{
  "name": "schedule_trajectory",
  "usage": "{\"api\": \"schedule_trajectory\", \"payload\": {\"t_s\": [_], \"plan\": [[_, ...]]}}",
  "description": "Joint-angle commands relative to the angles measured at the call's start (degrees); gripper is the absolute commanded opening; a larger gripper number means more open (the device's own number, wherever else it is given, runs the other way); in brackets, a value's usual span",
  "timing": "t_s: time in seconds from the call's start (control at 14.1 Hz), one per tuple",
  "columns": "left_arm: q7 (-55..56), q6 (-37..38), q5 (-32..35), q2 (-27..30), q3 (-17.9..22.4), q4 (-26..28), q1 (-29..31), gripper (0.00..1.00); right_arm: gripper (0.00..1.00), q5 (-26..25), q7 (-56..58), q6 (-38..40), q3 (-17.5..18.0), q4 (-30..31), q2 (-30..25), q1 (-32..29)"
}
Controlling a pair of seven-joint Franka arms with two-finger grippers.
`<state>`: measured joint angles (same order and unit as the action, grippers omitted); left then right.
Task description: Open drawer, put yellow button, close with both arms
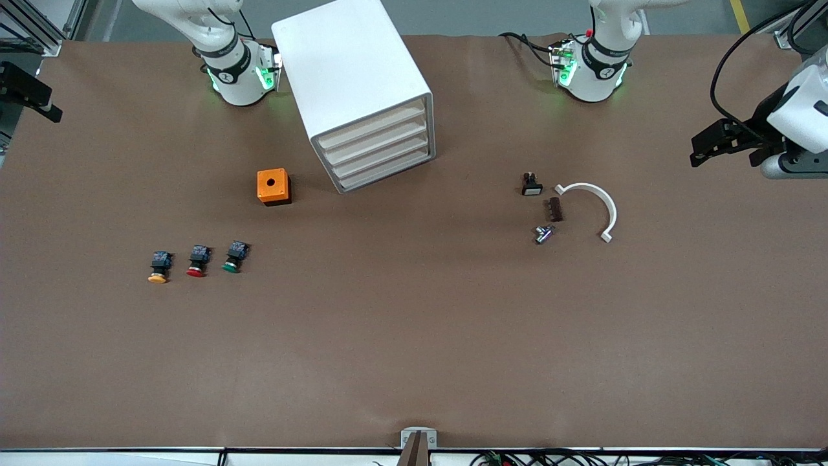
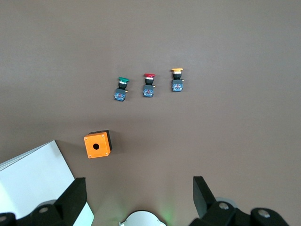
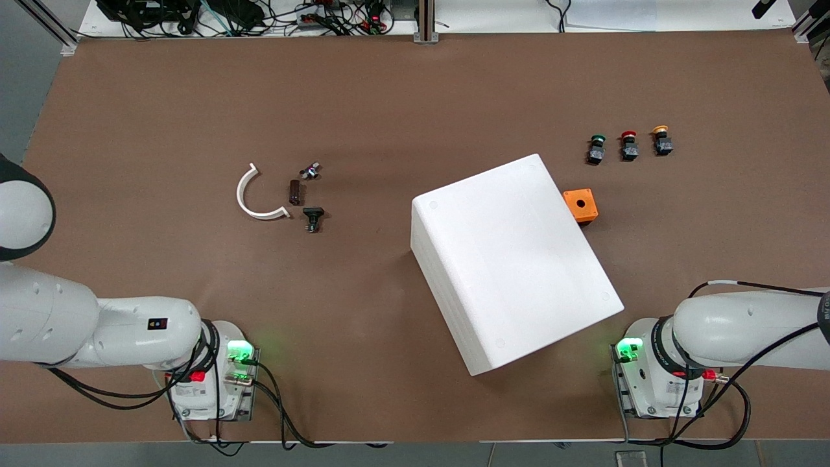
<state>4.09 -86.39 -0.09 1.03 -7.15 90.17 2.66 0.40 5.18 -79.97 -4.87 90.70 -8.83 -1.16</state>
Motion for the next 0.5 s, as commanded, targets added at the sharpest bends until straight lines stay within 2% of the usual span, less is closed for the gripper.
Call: {"api": "schedule_trajectory", "payload": {"t_s": [0.0, 0.43], "plan": [[-0.9, 1.3, 0.6, -0.7, -0.2, -1.5, 0.2, 1.00, 1.00, 0.3, -0.7, -0.1, -0.2, 1.4, -1.6, 0.8], [-0.7, 1.3, 0.4, -0.9, -0.1, -1.6, 0.6, 1.00, 1.00, -0.1, -0.3, -0.2, -0.2, 1.4, -1.6, 0.8]]}}
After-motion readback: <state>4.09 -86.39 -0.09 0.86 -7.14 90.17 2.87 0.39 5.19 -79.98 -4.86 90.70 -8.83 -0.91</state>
